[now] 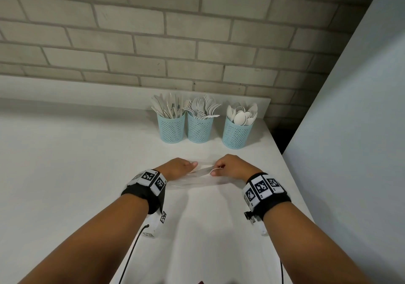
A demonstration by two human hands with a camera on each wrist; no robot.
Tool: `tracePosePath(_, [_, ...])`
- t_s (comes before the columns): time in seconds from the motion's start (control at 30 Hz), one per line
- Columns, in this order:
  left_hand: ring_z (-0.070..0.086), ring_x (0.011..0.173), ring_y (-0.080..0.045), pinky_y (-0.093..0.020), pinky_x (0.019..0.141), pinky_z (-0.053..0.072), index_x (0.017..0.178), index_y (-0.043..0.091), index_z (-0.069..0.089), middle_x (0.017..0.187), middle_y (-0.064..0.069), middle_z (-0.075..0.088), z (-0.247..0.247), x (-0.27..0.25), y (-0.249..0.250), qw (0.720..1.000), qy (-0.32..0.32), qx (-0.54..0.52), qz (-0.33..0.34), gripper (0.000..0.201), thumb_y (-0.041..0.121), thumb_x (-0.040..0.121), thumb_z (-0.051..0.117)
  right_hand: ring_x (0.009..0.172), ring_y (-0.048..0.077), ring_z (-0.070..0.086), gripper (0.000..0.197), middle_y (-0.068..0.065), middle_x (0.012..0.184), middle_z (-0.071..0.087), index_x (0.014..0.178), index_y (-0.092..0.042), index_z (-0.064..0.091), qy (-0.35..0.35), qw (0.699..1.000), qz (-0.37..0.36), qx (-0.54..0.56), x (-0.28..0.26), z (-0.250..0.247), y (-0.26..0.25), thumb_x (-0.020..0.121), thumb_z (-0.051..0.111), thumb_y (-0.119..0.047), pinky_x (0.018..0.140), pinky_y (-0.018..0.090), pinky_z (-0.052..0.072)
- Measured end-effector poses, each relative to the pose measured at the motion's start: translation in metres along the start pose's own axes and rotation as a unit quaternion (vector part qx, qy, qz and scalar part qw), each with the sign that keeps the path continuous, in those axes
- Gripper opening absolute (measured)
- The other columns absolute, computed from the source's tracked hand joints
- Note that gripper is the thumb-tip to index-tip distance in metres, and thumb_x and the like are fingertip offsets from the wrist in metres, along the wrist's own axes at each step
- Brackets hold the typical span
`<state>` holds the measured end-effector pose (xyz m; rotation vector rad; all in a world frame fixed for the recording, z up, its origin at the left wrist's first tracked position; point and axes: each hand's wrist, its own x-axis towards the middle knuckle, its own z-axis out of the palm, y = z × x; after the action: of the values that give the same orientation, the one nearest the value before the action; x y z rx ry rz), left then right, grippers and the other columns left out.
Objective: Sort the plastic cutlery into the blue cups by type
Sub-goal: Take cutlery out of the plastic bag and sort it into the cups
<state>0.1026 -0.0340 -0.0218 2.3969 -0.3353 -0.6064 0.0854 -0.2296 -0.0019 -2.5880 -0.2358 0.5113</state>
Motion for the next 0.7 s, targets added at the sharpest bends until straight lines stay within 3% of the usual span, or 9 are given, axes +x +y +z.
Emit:
tracePosePath(0.13, [0.041, 0.062, -0.005, -0.015, 0.057, 0.032, 0.062, 0.02, 0.051, 0.064, 0.007, 0.047, -0.001, 0.002, -0.006, 1.0, 0.004, -0.002, -0.001, 0.031, 0.029, 0.091, 0.057, 0.058, 0.009, 0.037, 0.037, -0.001, 0.061, 0.043, 0.058, -0.012, 0.05, 0.006, 0.999, 0.011, 0.045, 0.001, -0.003, 0.006, 0.087, 0.063, -0.029, 0.056, 0.023, 0.027])
tracePosePath(0.23, [0.046, 0.07, -0.008, -0.011, 0.059, 0.034, 0.072, 0.017, 0.056, 0.069, 0.009, 0.05, -0.004, 0.002, -0.007, 1.0, 0.003, 0.02, 0.004, 0.018, 0.024, 0.089, 0.062, 0.066, 0.012, 0.044, 0.03, 0.002, 0.07, 0.052, 0.072, -0.004, 0.058, 0.02, 0.994, 0.012, 0.102, 0.0, -0.006, 0.012, 0.088, 0.062, -0.028, 0.061, 0.022, 0.031])
tracePosePath(0.37, [0.047, 0.075, -0.011, -0.014, 0.06, 0.036, 0.076, 0.015, 0.058, 0.073, 0.006, 0.052, -0.006, 0.0, -0.008, 1.0, 0.007, 0.007, 0.0, 0.014, 0.021, 0.087, 0.063, 0.08, 0.016, 0.057, 0.024, 0.004, 0.085, 0.063, 0.091, -0.007, 0.066, 0.027, 0.986, 0.021, 0.162, 0.0, -0.008, 0.014, 0.088, 0.063, -0.031, 0.077, 0.025, 0.04])
tracePosePath(0.5, [0.044, 0.08, -0.014, -0.013, 0.055, 0.029, 0.065, 0.022, 0.04, 0.072, 0.011, 0.043, -0.005, -0.001, -0.003, 0.996, 0.03, 0.083, 0.015, 0.03, 0.016, 0.084, 0.063, 0.11, 0.012, 0.053, 0.03, -0.006, 0.115, 0.059, 0.111, -0.017, 0.064, 0.016, 0.99, 0.04, 0.134, -0.003, -0.008, 0.006, 0.086, 0.064, -0.034, 0.091, 0.023, 0.034])
tracePosePath(0.6, [0.043, 0.083, -0.016, -0.016, 0.055, 0.03, 0.065, 0.023, 0.036, 0.074, 0.009, 0.043, -0.003, 0.0, 0.002, 0.991, 0.039, 0.126, 0.031, 0.032, 0.011, 0.084, 0.059, 0.122, 0.014, 0.046, 0.032, -0.005, 0.132, 0.051, 0.114, -0.018, 0.061, 0.011, 0.992, 0.058, 0.113, -0.002, -0.007, 0.001, 0.086, 0.064, -0.035, 0.096, 0.024, 0.03])
tracePosePath(0.7, [0.045, 0.083, -0.018, -0.023, 0.068, 0.032, 0.075, 0.015, 0.044, 0.091, -0.007, 0.058, 0.0, -0.001, 0.004, 0.989, 0.047, 0.13, 0.046, 0.017, 0.013, 0.088, 0.053, 0.114, 0.016, 0.049, 0.024, -0.004, 0.121, 0.054, 0.105, -0.018, 0.062, 0.006, 0.995, 0.048, 0.084, -0.002, -0.007, -0.003, 0.088, 0.061, -0.035, 0.093, 0.025, 0.032])
